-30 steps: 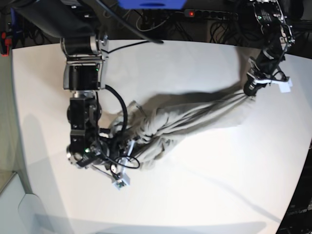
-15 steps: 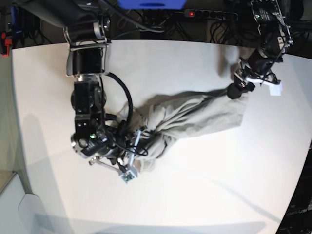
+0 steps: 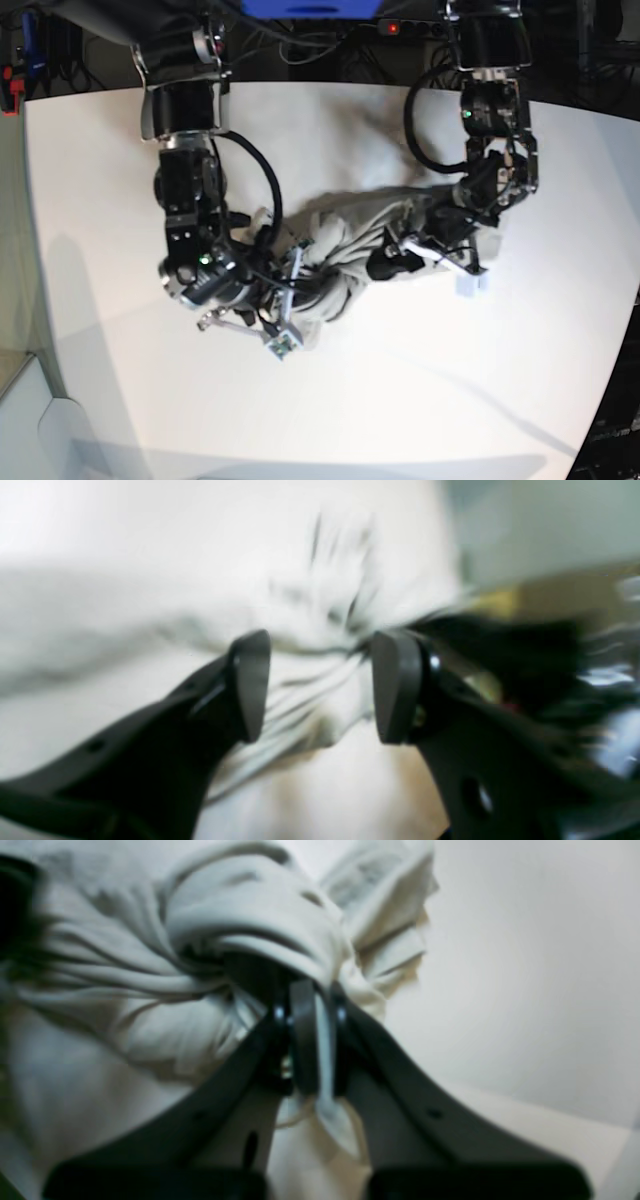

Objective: Layout the t-shirt on the table in an organized manner, then fold the t-shirt properly
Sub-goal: 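Move the left gripper toward the right gripper and regrasp the shirt, then open the left gripper and lift it off the shirt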

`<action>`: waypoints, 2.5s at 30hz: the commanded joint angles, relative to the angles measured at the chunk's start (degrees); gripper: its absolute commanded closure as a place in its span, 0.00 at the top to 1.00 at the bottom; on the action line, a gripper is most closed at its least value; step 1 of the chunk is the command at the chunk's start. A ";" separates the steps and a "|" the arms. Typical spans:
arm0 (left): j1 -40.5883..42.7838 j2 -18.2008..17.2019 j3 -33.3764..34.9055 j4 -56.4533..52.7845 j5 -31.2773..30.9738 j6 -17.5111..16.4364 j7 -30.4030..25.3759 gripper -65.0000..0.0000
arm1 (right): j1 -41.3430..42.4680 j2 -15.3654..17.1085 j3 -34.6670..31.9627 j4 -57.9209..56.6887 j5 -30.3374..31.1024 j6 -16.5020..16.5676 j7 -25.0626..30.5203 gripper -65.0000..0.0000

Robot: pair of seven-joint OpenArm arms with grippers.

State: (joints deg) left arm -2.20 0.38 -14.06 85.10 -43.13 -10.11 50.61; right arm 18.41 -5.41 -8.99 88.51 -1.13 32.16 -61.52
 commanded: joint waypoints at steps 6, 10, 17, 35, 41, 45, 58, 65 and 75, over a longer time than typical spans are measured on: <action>-3.74 1.86 -0.04 -1.63 9.24 -0.22 -1.77 0.50 | 1.76 -0.52 -1.60 2.52 0.99 -0.56 1.34 0.00; -3.83 2.21 0.04 -1.72 12.41 -0.13 -1.69 0.50 | 1.94 -0.35 -1.60 2.17 0.99 -0.56 1.43 0.00; -4.35 2.12 -0.04 -4.62 19.09 -0.13 -1.69 0.50 | 2.11 -0.26 -1.60 2.17 0.99 -0.56 1.69 0.00; -5.41 1.68 -0.48 -13.94 19.18 -0.66 -1.77 0.00 | 2.11 0.53 -1.42 2.52 0.99 -0.56 1.43 0.00; -4.79 0.98 -0.57 -11.21 16.37 -0.84 -1.77 0.01 | 2.20 0.62 -1.42 2.52 0.99 -0.56 1.60 0.00; -2.42 -0.60 -0.57 -2.07 8.72 -0.22 -1.34 0.01 | 2.20 0.62 -1.42 2.17 0.82 -0.56 1.78 0.00; 4.17 -8.95 -9.63 8.04 -9.39 -0.13 -1.16 0.01 | 5.63 2.99 1.39 -0.47 0.73 -0.82 1.87 0.00; 7.25 -12.12 -15.96 7.87 -13.70 -0.48 -1.16 0.01 | 6.77 3.87 4.99 -2.66 0.73 -0.82 1.87 0.00; 8.48 -13.35 -20.62 7.52 -14.23 -0.75 -1.16 0.00 | 6.95 4.13 7.19 -2.49 0.73 -0.65 1.43 0.00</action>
State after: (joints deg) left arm 6.94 -12.21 -34.39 91.50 -56.01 -10.35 50.37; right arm 23.73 -1.13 -1.87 84.86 -1.13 32.14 -61.47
